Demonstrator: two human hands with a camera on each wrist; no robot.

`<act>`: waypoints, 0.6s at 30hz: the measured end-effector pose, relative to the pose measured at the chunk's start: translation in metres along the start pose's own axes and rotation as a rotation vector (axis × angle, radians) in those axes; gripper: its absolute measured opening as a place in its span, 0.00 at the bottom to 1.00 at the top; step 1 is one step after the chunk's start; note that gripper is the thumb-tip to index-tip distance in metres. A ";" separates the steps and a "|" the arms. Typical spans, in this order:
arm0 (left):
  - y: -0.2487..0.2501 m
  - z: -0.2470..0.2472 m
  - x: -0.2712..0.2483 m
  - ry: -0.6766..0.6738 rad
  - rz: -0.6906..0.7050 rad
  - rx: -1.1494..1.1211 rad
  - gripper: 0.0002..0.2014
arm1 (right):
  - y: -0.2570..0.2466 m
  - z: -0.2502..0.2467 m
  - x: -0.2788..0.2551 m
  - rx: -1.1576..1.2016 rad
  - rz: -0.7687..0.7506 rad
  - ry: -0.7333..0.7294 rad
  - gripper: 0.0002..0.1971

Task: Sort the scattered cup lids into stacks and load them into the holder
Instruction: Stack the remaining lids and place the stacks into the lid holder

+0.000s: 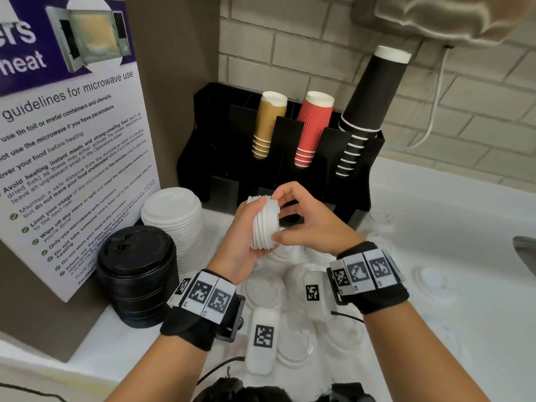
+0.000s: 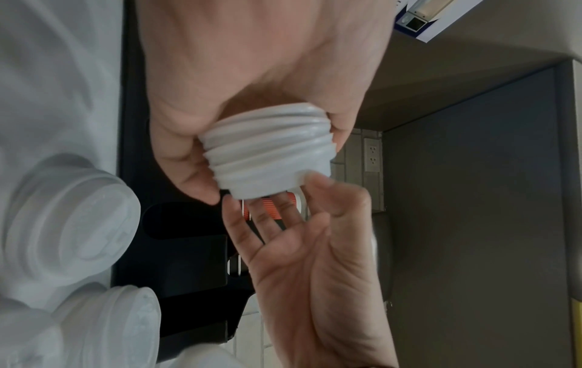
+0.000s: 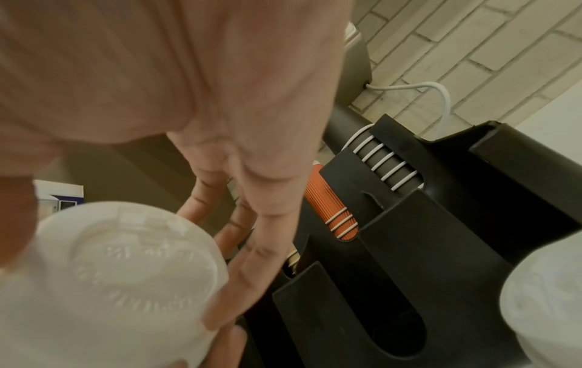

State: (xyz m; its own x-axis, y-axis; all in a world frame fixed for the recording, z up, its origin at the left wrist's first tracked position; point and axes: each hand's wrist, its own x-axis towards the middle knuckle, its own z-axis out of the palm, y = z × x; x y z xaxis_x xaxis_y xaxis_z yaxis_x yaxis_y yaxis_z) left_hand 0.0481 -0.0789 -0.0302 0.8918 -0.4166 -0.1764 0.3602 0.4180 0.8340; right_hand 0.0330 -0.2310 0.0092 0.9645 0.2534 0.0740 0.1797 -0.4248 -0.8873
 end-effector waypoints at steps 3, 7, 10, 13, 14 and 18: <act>0.000 0.000 0.002 -0.010 -0.005 -0.004 0.33 | -0.001 -0.001 0.000 -0.007 -0.014 -0.013 0.28; -0.001 -0.003 0.006 0.057 0.043 -0.024 0.27 | 0.005 -0.003 0.006 0.049 0.036 0.075 0.18; -0.002 -0.008 0.009 0.139 0.074 -0.072 0.15 | 0.024 -0.007 0.018 -0.350 0.204 0.087 0.19; -0.002 -0.009 0.010 0.153 0.071 -0.071 0.14 | 0.045 -0.002 0.029 -0.735 0.363 -0.160 0.35; -0.003 -0.009 0.009 0.152 0.068 -0.065 0.14 | 0.050 0.000 0.032 -0.781 0.380 -0.193 0.39; -0.005 -0.007 0.009 0.160 0.061 -0.058 0.17 | 0.059 0.010 0.044 -0.920 0.361 -0.231 0.40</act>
State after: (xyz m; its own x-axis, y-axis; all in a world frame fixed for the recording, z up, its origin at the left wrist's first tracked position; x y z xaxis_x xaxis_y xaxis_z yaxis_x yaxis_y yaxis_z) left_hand 0.0564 -0.0785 -0.0396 0.9430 -0.2571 -0.2114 0.3153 0.4860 0.8151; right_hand 0.0843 -0.2360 -0.0443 0.9471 0.0978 -0.3055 0.0579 -0.9889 -0.1370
